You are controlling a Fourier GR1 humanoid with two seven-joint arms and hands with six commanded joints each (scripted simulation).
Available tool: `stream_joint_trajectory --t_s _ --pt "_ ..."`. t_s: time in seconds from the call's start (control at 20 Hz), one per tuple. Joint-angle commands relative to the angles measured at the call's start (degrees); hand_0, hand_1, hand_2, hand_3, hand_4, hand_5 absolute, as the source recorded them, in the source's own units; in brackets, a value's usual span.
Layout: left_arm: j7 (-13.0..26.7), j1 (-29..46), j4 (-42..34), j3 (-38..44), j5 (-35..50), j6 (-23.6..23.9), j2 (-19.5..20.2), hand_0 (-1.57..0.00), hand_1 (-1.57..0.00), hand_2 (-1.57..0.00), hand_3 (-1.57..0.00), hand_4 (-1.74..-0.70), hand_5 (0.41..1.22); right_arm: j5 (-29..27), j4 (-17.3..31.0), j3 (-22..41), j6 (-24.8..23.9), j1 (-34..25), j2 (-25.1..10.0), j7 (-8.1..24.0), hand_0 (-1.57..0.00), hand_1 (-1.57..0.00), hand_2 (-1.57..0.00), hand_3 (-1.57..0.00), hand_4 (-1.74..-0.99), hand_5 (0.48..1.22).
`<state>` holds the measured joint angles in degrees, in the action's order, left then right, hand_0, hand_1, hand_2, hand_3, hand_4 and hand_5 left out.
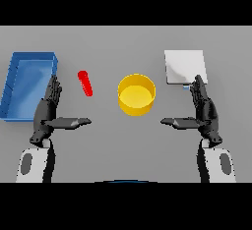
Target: Pick up the red beaker and tilt it to pour out 1 green nut into yellow bowl. Pick up the yellow bowl and place it on the metallic measuring scale.
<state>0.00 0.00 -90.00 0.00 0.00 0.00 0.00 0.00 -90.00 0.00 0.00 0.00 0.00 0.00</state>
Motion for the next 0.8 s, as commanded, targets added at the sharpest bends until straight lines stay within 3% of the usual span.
stream_joint_trajectory --t_s 0.0,0.25,0.3,0.35,0.5,0.75 --pt "-0.2 0.2 -0.2 -0.2 -0.1 0.1 -0.1 0.0 0.0 0.0 0.0 -1.14 0.66 0.0 -0.1 0.0 0.0 0.1 0.0 -0.1 0.0 0.0 0.0 0.0 -1.071 0.578" --pt "-1.4 3.0 -2.2 -2.0 -1.1 0.3 -1.4 0.0 0.0 0.0 0.0 -1.14 0.66 0.2 -0.9 0.3 -0.1 0.5 0.0 -0.2 0.0 0.0 0.0 0.0 -1.071 0.578" --pt "-2.5 5.7 -5.7 -4.7 -4.6 0.0 0.0 0.0 0.0 0.0 0.0 -1.14 0.66 6.3 -2.6 2.3 -1.7 1.8 -2.7 -4.2 0.0 0.0 0.0 0.0 -1.071 0.578" --pt "-3.3 8.4 -9.1 -6.9 -7.0 -0.3 0.9 0.0 0.0 0.0 0.0 -1.14 0.66 10.0 -4.0 3.8 -2.6 3.0 -4.2 -5.9 0.0 0.0 0.0 0.0 -1.072 0.577" --pt "0.6 10.3 -13.9 -8.7 -9.5 -0.7 2.8 0.0 0.0 0.0 0.0 -1.14 0.66 15.8 -7.9 7.3 -3.9 5.7 -4.4 -6.3 0.0 0.0 0.0 0.0 -1.071 0.581" --pt "5.0 8.6 -12.3 -9.9 -10.3 -1.2 2.3 0.0 0.0 0.0 0.0 -1.14 0.649 13.8 -8.4 6.9 -2.0 6.4 -4.8 -6.0 0.0 0.0 0.0 0.0 -1.147 0.614"
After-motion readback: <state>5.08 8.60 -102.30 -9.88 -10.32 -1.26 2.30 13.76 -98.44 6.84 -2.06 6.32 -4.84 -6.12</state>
